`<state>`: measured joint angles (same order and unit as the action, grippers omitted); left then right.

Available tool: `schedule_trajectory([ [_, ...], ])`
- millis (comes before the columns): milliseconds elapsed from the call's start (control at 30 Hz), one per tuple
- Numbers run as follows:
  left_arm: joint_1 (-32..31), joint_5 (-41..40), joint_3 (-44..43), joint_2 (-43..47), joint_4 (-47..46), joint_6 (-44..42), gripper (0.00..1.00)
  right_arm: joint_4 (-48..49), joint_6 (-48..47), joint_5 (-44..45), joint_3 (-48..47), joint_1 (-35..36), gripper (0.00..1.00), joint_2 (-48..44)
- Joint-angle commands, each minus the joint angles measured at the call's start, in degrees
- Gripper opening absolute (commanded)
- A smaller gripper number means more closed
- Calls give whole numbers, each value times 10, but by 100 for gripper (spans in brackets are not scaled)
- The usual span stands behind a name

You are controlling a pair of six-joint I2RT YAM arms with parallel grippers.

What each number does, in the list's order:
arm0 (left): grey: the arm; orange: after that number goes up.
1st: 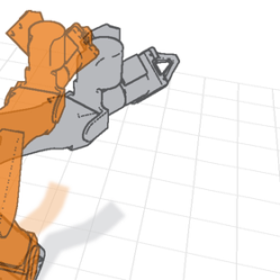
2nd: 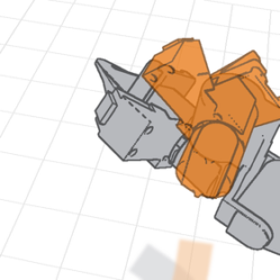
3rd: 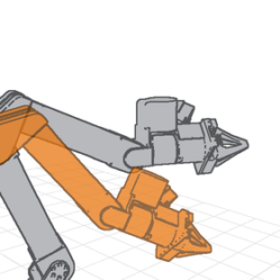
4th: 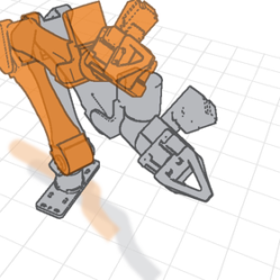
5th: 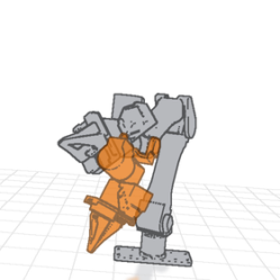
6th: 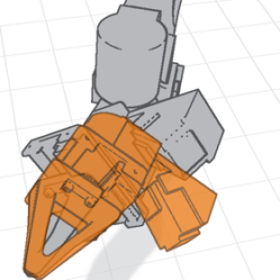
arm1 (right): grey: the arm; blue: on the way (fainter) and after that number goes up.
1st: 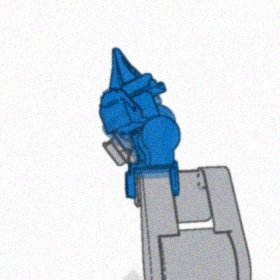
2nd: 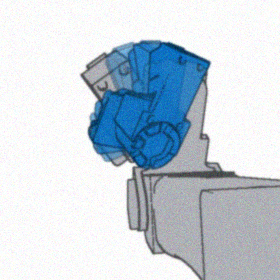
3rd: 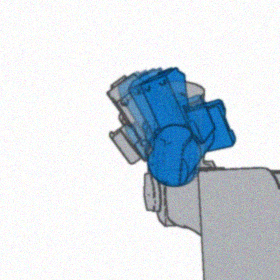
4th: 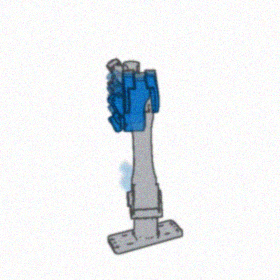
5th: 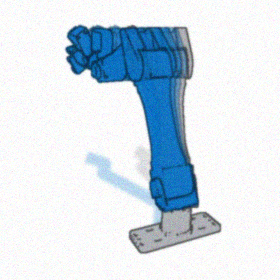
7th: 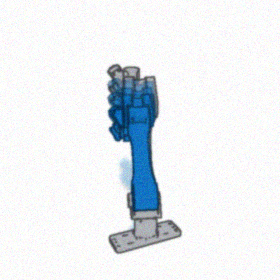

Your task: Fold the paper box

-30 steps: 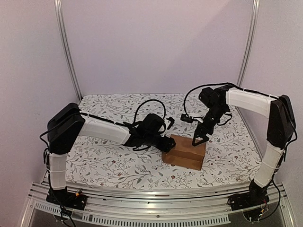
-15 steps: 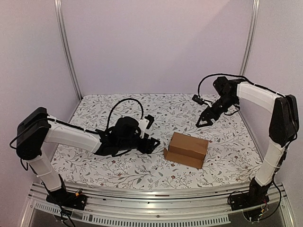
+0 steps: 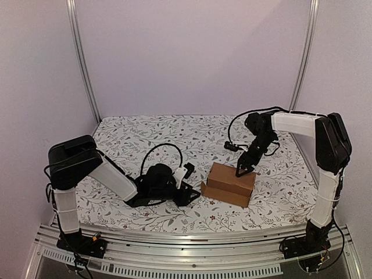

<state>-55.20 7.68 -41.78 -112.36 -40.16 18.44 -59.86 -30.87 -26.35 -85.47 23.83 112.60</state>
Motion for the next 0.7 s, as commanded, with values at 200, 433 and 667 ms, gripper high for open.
schedule_trajectory([
  [200,-8,13,-53,-49,-34,-19,38,16,36,38,23,1,64,24],
  [433,-25,-27,-72,-60,3,-59,29,18,69,39,32,1,61,29],
  [667,-42,-57,-86,-67,20,-94,22,15,75,36,29,1,60,40],
])
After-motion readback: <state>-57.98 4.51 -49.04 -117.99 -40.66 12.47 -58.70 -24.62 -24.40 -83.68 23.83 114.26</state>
